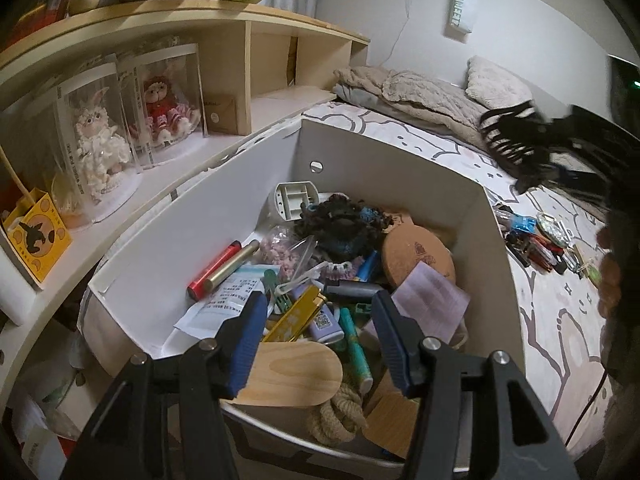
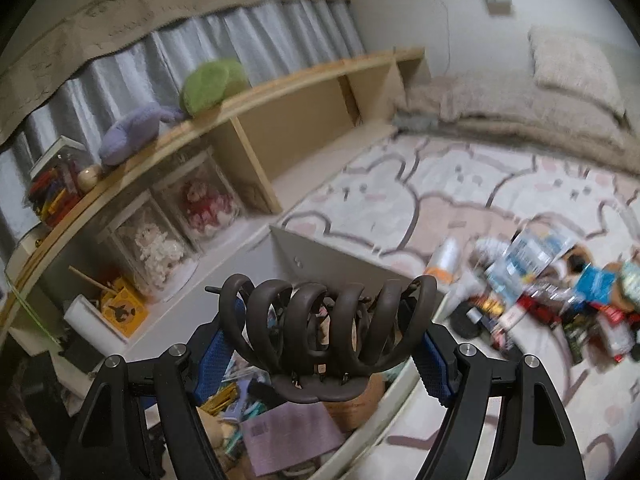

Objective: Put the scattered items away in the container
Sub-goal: 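Lower the claw clip into the box and open the right gripper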

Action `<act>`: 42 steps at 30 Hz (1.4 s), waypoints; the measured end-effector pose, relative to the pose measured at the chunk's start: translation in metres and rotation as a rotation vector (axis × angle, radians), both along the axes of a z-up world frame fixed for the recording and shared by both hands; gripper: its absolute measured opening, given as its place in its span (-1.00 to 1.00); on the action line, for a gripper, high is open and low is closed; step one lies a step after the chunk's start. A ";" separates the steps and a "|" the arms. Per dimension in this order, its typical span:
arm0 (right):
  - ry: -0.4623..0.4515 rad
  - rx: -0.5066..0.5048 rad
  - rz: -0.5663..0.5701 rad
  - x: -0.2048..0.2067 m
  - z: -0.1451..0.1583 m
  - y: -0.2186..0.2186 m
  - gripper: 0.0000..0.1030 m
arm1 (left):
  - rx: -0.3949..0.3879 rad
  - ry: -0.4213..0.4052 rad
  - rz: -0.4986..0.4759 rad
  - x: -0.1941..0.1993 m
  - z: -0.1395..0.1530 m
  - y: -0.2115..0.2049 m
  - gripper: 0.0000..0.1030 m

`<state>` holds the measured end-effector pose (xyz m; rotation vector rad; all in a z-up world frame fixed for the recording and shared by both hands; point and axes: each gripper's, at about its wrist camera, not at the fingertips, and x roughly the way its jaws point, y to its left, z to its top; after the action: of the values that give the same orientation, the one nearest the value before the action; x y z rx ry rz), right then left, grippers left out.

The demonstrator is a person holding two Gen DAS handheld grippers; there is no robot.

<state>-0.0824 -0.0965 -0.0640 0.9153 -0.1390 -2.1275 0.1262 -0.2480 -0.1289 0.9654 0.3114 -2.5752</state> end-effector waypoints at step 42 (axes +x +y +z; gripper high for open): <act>-0.192 0.363 -0.089 -0.055 -0.049 -0.072 1.00 | -0.001 0.035 -0.058 -0.009 0.006 0.013 0.07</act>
<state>-0.1371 -0.1687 -0.1129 1.3471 0.1177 -2.1826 0.1171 -0.2352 -0.1233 0.9435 0.2959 -2.6464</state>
